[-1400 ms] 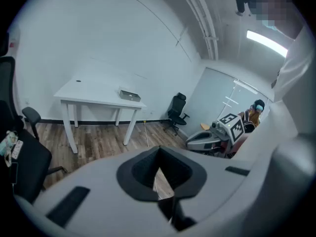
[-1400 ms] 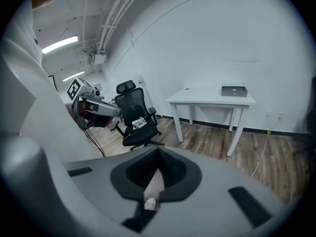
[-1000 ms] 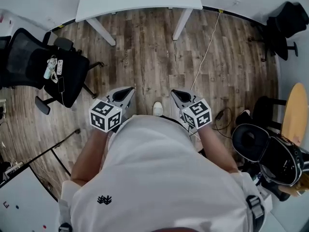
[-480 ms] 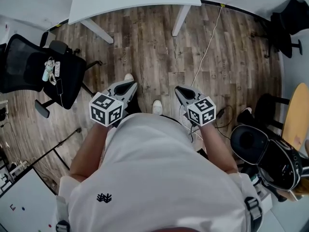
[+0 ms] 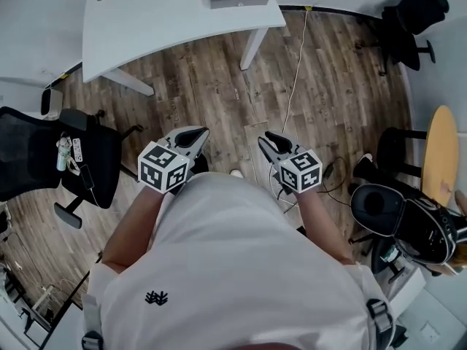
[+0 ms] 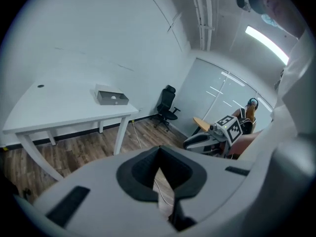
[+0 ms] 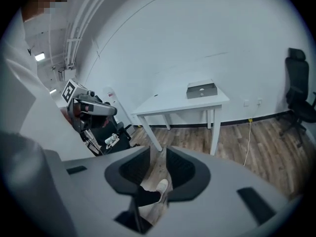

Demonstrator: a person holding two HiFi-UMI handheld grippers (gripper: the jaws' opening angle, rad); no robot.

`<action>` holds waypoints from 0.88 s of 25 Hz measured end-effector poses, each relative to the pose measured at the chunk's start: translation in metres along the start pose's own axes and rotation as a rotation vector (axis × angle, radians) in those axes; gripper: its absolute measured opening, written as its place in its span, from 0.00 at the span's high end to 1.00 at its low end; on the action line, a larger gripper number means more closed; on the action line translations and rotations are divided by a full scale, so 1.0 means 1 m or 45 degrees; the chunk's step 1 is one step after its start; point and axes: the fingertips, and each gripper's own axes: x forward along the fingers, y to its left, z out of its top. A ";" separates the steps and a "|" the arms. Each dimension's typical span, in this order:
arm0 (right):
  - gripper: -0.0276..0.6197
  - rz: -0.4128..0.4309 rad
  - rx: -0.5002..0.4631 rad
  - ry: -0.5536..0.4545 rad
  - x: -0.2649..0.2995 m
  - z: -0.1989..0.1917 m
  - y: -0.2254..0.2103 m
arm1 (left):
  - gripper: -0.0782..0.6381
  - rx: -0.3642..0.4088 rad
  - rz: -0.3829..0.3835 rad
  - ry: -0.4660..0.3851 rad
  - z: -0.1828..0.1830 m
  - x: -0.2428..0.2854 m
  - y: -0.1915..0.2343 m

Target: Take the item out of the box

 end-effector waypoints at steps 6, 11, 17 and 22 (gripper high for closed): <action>0.80 -0.093 -0.003 0.000 0.047 0.048 -0.008 | 0.88 0.023 -0.087 -0.007 0.030 -0.005 0.055; 0.80 -0.139 -0.015 -0.003 0.082 0.088 -0.017 | 0.88 0.058 -0.128 -0.012 0.043 -0.017 0.094; 0.80 -0.150 -0.055 -0.004 0.112 0.135 -0.041 | 0.88 0.075 -0.102 -0.052 0.058 -0.021 0.127; 0.75 -0.130 -0.102 0.008 0.141 0.177 -0.077 | 0.88 0.012 -0.053 -0.079 0.071 -0.012 0.151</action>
